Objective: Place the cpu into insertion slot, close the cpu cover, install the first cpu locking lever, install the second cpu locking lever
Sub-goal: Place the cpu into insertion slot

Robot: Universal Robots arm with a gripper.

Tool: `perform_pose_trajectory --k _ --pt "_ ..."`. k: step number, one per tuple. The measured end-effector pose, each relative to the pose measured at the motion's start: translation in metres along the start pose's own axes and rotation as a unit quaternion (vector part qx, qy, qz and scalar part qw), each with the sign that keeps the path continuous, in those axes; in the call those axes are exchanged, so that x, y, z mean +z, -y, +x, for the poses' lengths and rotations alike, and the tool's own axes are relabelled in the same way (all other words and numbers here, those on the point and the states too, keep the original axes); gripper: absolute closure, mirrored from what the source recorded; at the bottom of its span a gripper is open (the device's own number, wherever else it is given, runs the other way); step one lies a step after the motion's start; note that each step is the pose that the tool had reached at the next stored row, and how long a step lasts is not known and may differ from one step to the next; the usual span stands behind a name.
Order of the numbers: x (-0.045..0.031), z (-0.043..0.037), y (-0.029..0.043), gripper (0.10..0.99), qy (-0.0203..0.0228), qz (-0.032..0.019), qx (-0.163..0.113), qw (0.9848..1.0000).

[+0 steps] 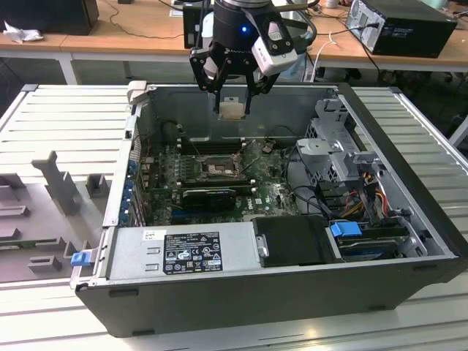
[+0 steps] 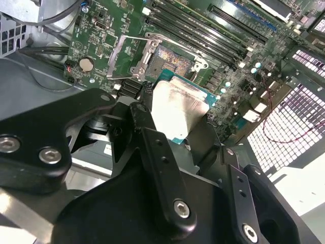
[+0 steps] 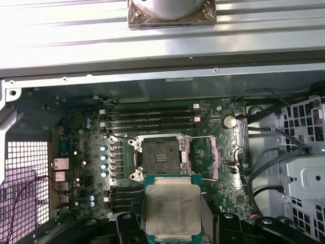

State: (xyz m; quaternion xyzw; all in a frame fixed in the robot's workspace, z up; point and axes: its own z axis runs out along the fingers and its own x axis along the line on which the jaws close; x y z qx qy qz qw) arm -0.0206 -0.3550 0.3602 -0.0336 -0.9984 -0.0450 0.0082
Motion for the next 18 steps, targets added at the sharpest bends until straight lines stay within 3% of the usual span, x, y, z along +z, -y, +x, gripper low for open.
perform_pose_trajectory --k 18 --pt "0.0000 0.0001 0.0000 0.557 0.0008 -0.0002 0.009 1.0000"
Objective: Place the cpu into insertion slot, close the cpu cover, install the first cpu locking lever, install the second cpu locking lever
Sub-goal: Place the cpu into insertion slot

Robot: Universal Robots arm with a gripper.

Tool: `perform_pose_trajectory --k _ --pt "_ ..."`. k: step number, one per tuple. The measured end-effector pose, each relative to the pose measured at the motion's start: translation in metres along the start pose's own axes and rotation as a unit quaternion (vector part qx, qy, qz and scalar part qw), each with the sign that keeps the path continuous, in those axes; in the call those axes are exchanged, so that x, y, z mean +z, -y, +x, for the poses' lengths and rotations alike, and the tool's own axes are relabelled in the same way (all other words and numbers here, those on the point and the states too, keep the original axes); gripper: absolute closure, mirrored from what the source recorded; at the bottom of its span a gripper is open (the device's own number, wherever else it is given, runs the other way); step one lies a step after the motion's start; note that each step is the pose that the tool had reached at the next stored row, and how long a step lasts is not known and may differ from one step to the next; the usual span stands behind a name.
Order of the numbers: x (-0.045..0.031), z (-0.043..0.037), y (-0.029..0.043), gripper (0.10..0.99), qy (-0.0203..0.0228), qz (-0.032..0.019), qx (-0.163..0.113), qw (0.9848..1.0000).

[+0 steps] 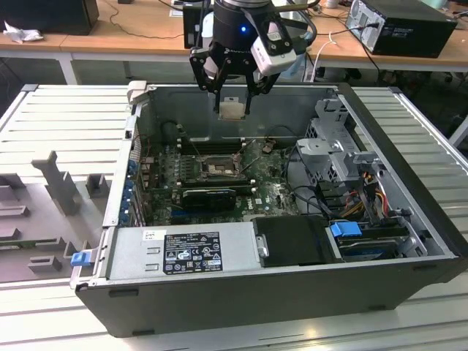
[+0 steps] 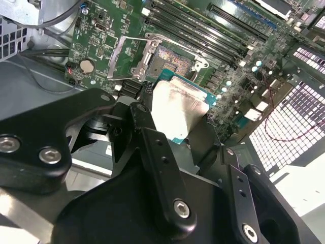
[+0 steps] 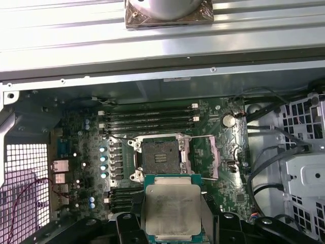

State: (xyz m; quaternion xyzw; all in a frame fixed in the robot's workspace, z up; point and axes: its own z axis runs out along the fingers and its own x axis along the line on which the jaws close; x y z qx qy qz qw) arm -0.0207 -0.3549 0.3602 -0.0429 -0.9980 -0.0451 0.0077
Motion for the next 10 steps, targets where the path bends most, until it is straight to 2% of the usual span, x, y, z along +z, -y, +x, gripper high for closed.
perform_pose_trajectory --k 4,10 --pt "0.0000 0.0000 0.0000 0.557 0.0004 -0.0001 0.005 1.0000" --pt "0.0001 0.0000 0.0000 0.557 0.0028 -0.0002 0.031 0.9995"
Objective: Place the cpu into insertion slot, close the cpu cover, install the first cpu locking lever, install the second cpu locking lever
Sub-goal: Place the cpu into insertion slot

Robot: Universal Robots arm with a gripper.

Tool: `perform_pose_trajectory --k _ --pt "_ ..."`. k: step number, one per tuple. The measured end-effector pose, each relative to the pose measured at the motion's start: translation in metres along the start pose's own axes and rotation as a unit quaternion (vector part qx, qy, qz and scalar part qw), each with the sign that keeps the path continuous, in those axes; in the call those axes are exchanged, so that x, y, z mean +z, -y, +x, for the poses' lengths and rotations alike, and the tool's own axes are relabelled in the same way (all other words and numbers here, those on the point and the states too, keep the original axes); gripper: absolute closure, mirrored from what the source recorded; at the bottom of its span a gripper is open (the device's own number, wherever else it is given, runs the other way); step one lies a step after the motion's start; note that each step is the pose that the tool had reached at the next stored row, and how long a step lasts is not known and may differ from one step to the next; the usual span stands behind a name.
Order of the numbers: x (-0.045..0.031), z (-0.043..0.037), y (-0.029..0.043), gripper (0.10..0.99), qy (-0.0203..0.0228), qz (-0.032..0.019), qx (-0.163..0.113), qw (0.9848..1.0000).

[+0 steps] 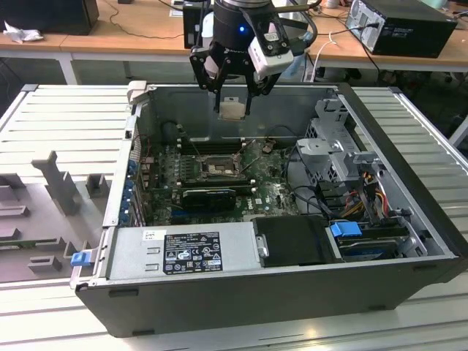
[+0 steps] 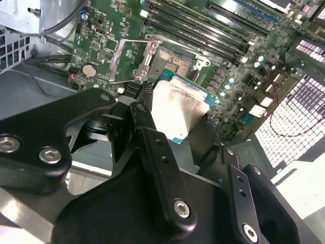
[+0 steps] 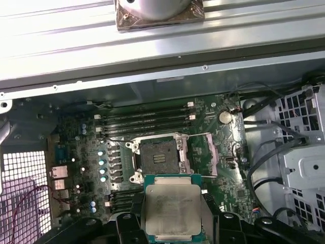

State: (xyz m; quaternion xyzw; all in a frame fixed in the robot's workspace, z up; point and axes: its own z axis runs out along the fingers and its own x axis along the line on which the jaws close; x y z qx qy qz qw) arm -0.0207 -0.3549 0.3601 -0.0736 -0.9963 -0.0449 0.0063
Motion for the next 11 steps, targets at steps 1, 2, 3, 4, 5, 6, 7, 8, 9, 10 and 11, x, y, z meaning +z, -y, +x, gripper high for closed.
perform_pose_trajectory --k 1,2,3,4,5,6,7,8,9,10,11 --pt "0.0000 0.0000 0.0000 0.557 0.0005 -0.0001 0.006 1.0000" --pt "0.0000 0.0000 0.0000 0.557 0.0009 -0.0002 0.011 0.9999" --pt "0.0000 0.0000 0.0000 0.557 0.0012 -0.0002 0.014 0.9999" --pt "0.0000 0.0000 0.0000 0.557 0.0016 -0.0003 0.018 0.9998" --pt "0.0001 0.0000 0.0000 0.557 0.0018 -0.0004 0.021 0.9998" --pt "0.0004 0.0000 0.0000 0.557 0.0019 -0.0004 0.022 0.9998" --pt "0.0007 0.0000 0.0001 0.557 0.0019 -0.0004 0.022 0.9998" --pt "0.0012 0.0000 0.0001 0.557 0.0020 -0.0005 0.022 0.9998" --pt "0.0018 0.0000 0.0002 0.557 0.0020 -0.0005 0.022 0.9998" --pt "0.0023 0.0000 0.0002 0.557 0.0020 -0.0004 0.022 0.9998" --pt "0.0026 -0.0001 0.0002 0.557 0.0020 -0.0004 0.022 0.9998"
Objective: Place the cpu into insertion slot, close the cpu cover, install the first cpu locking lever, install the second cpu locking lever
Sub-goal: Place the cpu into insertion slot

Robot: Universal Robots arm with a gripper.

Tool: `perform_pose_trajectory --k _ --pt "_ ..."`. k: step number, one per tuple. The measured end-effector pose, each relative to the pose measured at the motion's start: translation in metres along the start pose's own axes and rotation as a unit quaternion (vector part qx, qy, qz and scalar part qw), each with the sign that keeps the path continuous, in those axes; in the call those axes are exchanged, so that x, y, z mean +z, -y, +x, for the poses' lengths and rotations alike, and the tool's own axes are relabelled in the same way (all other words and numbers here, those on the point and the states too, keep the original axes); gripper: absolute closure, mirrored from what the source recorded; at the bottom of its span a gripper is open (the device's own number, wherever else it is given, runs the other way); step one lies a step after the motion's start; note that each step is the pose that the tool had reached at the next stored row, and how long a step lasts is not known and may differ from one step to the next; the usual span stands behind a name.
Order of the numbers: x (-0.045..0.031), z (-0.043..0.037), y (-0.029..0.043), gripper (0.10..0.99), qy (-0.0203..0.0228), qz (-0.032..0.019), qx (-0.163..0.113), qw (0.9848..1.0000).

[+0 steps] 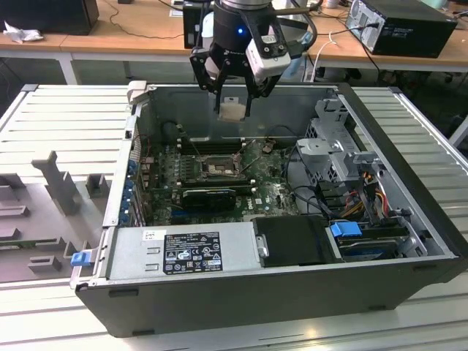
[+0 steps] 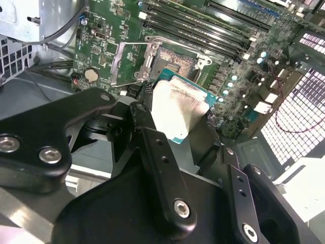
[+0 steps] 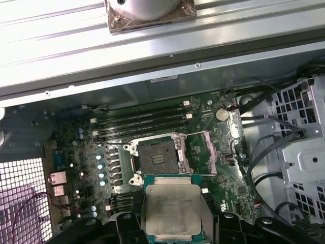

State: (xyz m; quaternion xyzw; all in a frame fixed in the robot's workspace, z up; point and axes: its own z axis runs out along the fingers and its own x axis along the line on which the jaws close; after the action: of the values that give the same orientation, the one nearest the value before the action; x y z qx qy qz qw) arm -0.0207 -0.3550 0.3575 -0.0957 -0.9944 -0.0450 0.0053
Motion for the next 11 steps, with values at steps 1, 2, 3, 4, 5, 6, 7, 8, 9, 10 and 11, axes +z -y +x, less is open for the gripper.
perform_pose_trajectory --k 1,2,3,4,5,6,7,8,9,10,11 --pt "0.0009 0.0000 0.0001 0.557 0.0000 0.0000 0.000 1.0000" --pt "0.0013 0.0000 0.0001 0.557 0.0000 0.0000 0.000 1.0000" --pt "0.0013 0.0000 0.0001 0.557 0.0000 0.0001 0.000 1.0000" --pt "0.0015 0.0000 0.0001 0.557 0.0001 0.0000 0.001 1.0000" --pt "0.0016 0.0000 0.0001 0.557 0.0002 0.0000 0.003 1.0000" --pt "0.0016 0.0000 0.0001 0.557 0.0005 -0.0001 0.006 1.0000" --pt "0.0016 0.0000 0.0001 0.557 0.0006 -0.0001 0.007 1.0000" --pt "0.0017 0.0000 0.0001 0.557 0.0007 -0.0002 0.009 1.0000" --pt "0.0017 0.0000 0.0001 0.557 0.0010 -0.0002 0.011 0.9999" --pt "0.0018 0.0000 0.0002 0.557 0.0014 -0.0003 0.016 0.9999" --pt "0.0018 0.0000 0.0002 0.557 0.0016 -0.0003 0.019 0.9998"
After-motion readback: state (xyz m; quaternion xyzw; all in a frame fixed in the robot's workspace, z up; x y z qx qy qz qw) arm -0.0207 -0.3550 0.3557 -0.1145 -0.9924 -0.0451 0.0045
